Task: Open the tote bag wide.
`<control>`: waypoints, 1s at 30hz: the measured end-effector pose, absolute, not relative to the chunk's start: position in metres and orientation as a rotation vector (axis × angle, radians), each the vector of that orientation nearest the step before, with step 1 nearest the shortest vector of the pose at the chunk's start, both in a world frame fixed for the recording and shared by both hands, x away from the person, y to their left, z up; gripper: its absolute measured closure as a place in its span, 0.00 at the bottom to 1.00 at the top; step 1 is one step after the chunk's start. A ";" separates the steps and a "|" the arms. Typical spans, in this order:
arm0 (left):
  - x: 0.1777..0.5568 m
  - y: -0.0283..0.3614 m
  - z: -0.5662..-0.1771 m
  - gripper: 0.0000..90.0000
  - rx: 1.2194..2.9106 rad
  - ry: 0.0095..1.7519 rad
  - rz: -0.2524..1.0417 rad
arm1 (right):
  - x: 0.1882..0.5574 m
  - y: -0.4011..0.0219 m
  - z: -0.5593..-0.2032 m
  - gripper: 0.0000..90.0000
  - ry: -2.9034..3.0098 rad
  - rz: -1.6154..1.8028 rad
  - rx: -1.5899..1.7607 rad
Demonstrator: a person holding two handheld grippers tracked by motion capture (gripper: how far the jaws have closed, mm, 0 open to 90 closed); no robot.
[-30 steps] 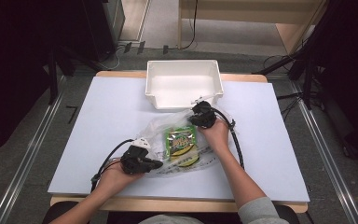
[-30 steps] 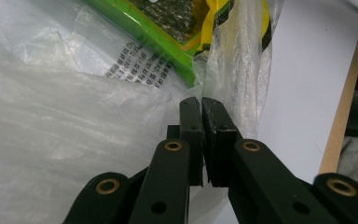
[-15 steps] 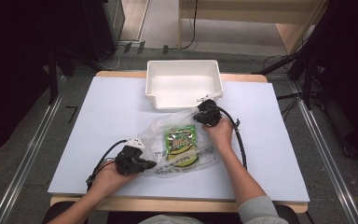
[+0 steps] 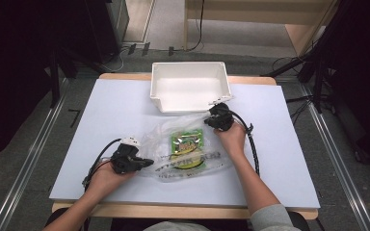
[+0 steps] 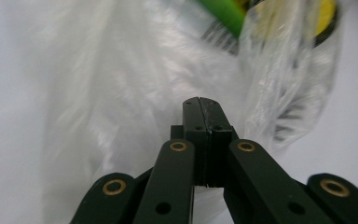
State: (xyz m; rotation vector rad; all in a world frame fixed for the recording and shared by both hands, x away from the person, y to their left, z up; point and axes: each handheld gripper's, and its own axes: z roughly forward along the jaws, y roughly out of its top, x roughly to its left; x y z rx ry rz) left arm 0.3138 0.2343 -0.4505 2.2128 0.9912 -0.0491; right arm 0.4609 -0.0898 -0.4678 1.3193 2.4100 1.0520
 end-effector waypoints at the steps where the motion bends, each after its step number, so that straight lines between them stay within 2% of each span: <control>1: 0.313 0.234 -0.446 1.00 2.197 0.980 -0.051 | 0.459 -0.089 -0.465 1.00 2.415 1.063 1.302; 9: 0.318 0.221 -0.404 1.00 2.155 0.915 0.006 | 0.436 -0.089 -0.436 1.00 2.458 1.132 1.194; 23: 0.373 0.195 -0.363 1.00 2.100 0.929 0.062 | 0.408 -0.105 -0.389 1.00 2.462 1.253 1.091; 30: 0.394 0.178 -0.382 1.00 2.179 0.919 0.061 | 0.427 -0.110 -0.386 1.00 2.388 1.267 1.122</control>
